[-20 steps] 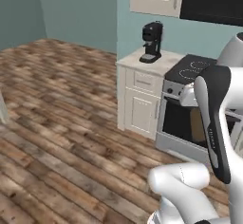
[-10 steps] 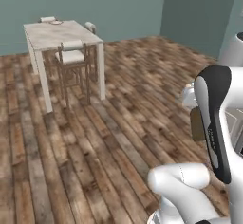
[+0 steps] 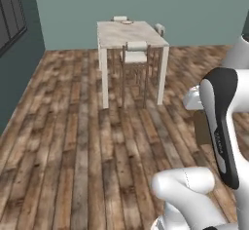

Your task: Start the toaster. Once the lever pops up, take the bread to the plate on the dining counter.

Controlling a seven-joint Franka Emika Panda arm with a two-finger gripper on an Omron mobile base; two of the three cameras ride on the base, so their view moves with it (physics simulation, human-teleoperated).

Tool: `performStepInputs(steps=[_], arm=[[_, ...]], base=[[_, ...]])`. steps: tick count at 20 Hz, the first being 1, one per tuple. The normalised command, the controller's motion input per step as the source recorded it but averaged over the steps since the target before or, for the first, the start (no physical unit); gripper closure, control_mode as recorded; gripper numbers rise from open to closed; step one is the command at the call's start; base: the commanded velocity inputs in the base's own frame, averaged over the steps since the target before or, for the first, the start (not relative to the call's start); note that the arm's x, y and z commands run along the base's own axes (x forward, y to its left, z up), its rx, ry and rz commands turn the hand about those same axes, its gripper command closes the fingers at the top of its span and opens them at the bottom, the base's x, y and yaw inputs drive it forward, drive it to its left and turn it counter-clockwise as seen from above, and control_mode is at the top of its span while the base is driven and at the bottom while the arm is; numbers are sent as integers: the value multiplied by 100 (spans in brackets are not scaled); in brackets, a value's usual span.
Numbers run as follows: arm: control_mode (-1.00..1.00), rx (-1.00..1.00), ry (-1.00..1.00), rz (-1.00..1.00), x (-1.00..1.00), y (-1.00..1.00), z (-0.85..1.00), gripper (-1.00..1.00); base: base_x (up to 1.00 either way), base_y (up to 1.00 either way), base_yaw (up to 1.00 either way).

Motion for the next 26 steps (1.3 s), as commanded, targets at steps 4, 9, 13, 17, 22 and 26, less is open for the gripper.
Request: performStepInputs(steps=[4, 9, 13, 17, 22, 26], arm=[[100, 0, 0, 0, 0, 0, 0, 100], [100, 0, 0, 0, 0, 0, 0, 100], [100, 0, 0, 0, 0, 0, 0, 100], [100, 0, 0, 0, 0, 0, 0, 100], [100, 0, 0, 0, 0, 0, 0, 100], [100, 0, 0, 0, 0, 0, 0, 100]], base=[[84, -11, 15], [99, -34, 7], [100, -64, 1], [100, -84, 0], [87, -96, 0], [78, -96, 0]])
